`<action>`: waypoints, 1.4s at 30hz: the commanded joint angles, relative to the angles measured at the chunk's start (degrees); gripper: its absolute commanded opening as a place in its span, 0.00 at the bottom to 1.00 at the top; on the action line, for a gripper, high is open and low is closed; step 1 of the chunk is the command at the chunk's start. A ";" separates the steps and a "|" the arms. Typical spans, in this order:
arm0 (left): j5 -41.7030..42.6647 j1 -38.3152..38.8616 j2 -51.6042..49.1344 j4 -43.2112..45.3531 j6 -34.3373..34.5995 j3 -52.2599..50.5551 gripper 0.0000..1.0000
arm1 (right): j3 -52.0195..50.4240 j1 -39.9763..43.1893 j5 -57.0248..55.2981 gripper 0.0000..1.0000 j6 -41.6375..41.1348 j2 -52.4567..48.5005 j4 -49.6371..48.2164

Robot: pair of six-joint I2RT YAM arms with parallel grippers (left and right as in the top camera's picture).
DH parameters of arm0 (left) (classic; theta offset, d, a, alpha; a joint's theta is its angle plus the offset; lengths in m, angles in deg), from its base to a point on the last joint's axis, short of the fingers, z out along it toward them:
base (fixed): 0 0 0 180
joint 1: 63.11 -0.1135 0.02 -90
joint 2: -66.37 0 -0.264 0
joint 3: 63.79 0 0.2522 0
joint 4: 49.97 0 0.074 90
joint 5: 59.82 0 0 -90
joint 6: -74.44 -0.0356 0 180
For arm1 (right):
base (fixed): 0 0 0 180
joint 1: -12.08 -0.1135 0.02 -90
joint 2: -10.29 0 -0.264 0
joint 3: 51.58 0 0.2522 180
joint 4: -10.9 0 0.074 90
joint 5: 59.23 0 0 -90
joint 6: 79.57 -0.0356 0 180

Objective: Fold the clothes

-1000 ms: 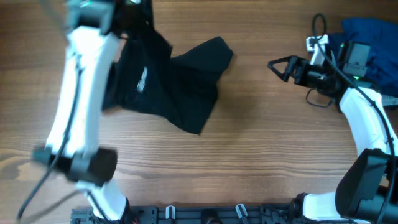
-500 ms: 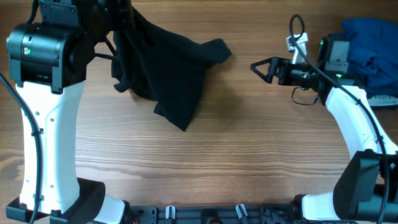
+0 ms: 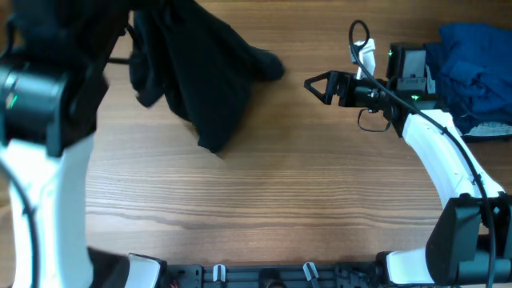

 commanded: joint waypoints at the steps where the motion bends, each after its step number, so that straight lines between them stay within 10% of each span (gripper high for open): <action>1: -0.76 3.76 7.10 5.46 0.85 0.90 0.04 | 0.57 0.17 -0.33 0.98 -2.38 -0.37 -0.74; 27: -1.77 6.54 4.55 7.52 0.92 0.87 0.04 | 0.57 -3.96 9.20 0.98 -2.12 -3.85 -0.52; 37: 16.59 9.66 -5.40 19.52 5.86 0.87 0.04 | 0.57 7.34 17.25 0.97 -2.67 -3.72 -2.47; 42: 11.32 10.25 -6.36 -0.83 5.38 0.87 0.04 | 0.57 10.47 17.75 0.98 0.66 -3.74 -0.66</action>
